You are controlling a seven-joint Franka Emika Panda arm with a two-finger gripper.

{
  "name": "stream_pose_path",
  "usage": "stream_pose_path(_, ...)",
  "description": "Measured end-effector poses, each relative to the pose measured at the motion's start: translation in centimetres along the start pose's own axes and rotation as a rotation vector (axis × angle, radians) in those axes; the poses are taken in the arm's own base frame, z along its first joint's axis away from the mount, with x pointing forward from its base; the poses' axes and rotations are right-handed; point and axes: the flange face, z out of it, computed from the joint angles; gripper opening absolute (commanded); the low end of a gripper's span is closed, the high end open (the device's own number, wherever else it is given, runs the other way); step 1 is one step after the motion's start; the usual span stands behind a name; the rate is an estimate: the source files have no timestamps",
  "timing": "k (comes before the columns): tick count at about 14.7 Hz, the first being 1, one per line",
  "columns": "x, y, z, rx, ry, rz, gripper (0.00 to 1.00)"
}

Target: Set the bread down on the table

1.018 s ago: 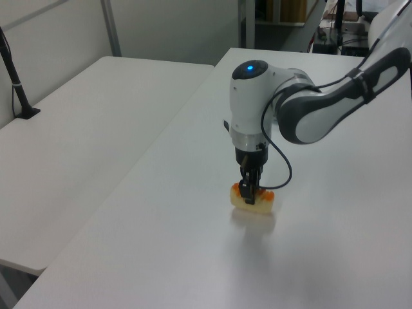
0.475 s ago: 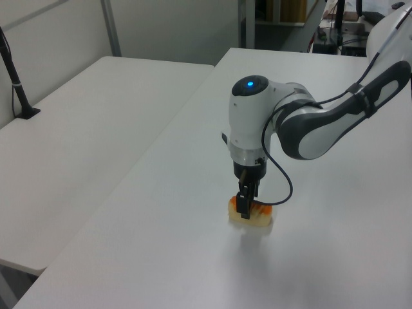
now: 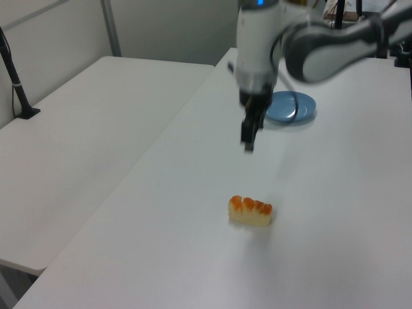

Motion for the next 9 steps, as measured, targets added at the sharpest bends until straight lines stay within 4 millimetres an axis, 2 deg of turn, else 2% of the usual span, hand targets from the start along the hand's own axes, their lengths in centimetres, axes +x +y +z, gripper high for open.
stream_pose_path(2, 0.0, 8.1, -2.7, -0.009, -0.038, 0.001, 1.00)
stream_pose_path(4, -1.3, 17.4, -6.3, -0.005, -0.054, 0.016, 1.00)
stream_pose_path(6, -3.0, 22.3, -8.5, 0.023, -0.069, 0.045, 1.00)
stream_pose_path(8, -4.2, 25.6, -9.7, 0.049, -0.061, 0.083, 1.00)
stream_pose_path(9, -4.4, 25.9, -9.8, 0.052, -0.060, 0.090, 1.00)
